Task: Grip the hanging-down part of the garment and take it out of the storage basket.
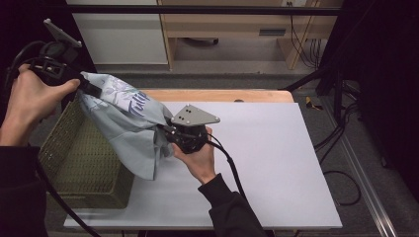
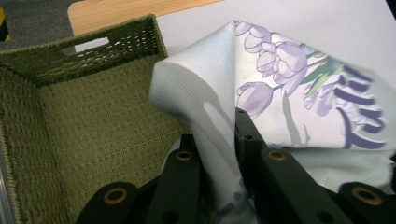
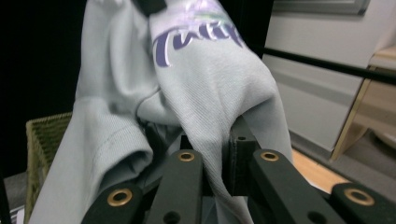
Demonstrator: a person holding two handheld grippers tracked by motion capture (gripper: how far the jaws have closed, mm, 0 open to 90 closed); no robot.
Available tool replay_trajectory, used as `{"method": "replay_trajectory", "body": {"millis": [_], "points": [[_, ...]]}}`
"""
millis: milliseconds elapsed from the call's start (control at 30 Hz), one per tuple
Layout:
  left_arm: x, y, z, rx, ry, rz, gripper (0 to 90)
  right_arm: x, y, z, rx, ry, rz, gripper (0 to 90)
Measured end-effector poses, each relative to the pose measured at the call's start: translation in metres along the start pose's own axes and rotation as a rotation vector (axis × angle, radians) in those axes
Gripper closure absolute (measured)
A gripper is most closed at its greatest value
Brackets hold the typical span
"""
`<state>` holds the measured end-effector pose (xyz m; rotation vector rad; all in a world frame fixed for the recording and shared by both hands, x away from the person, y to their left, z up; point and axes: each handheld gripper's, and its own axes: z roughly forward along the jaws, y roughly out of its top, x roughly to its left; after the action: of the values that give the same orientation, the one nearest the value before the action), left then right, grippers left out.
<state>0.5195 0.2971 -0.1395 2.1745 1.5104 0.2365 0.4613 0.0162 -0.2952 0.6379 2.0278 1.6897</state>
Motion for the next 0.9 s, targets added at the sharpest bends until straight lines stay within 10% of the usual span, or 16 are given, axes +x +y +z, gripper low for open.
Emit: {"method": "replay_trajectory", "body": {"millis": [500,667,900], "points": [[-0.006,0.002,0.013,0.030,0.022,0.018,81.7,0.004,-0.061,0.035,0.115,0.081,0.070,60.9],[-0.005,0.002,0.016,0.035,0.018,0.019,81.8,0.006,-0.068,0.025,0.096,0.102,0.085,32.4],[-0.006,0.002,0.018,0.034,0.020,0.015,81.7,-0.004,-0.069,-0.013,0.022,0.112,0.126,17.0]]}}
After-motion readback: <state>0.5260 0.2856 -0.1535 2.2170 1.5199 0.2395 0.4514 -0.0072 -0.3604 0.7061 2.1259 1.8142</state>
